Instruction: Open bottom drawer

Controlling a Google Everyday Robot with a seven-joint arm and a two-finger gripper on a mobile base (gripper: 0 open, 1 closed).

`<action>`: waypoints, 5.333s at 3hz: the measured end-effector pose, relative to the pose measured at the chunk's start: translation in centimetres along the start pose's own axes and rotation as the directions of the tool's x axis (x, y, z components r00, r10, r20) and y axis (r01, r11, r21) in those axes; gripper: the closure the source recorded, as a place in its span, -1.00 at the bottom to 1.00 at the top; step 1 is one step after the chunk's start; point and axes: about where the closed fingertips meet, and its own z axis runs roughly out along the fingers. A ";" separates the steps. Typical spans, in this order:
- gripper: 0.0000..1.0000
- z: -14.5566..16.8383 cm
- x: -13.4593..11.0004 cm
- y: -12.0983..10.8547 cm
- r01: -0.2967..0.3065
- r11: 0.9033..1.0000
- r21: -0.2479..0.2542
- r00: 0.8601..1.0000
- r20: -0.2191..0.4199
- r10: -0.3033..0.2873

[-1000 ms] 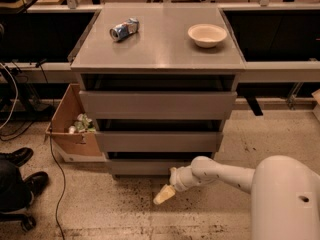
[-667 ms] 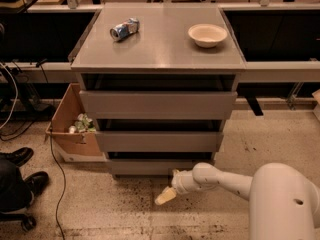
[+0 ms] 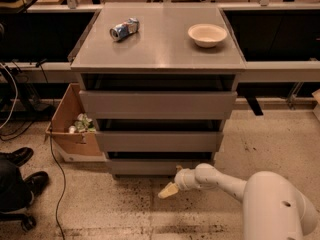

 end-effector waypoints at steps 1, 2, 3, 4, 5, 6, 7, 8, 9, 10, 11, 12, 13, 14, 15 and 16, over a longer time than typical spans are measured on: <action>-1.00 0.3 -1.5 -2.8 0.038 0.999 0.037 0.999 0.018 -0.039; -1.00 1.5 -2.8 -5.5 0.076 0.996 0.054 0.997 0.016 -0.077; -1.00 2.5 -2.7 -6.9 0.075 0.996 0.054 0.997 0.010 -0.076; -1.00 3.6 -2.1 -8.3 0.078 0.995 0.058 0.997 0.001 -0.078; -0.53 5.2 -1.0 -8.9 0.090 0.995 0.034 0.995 -0.043 -0.089; -0.07 5.5 -0.4 -8.8 0.091 0.996 0.018 0.994 -0.066 -0.090; 0.40 5.0 -0.8 -8.7 0.091 0.996 0.018 0.994 -0.066 -0.090; 0.40 4.6 -1.1 -8.7 0.091 0.996 0.018 0.994 -0.066 -0.090; -0.07 4.4 -0.9 -8.6 0.089 0.996 0.016 0.994 -0.069 -0.088; -0.53 3.8 0.5 -6.9 0.069 0.998 -0.006 0.993 -0.094 -0.070; -0.97 0.9 3.4 -4.1 0.010 1.000 -0.026 0.988 -0.155 -0.013; 1.00 0.2 6.3 0.6 -0.028 0.995 -0.095 0.976 -0.216 0.007; 1.00 -0.2 5.9 0.6 -0.028 0.995 -0.095 0.976 -0.216 0.007; 1.00 -0.6 7.0 2.7 -0.039 0.992 -0.122 0.969 -0.249 0.007; 0.63 -1.8 7.6 4.6 -0.048 0.989 -0.142 0.958 -0.286 0.006; 0.01 -2.7 6.7 4.8 -0.048 0.988 -0.145 0.953 -0.302 0.002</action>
Offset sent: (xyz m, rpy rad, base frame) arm 0.0950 -0.0081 0.0162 -0.0591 -0.1403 0.0243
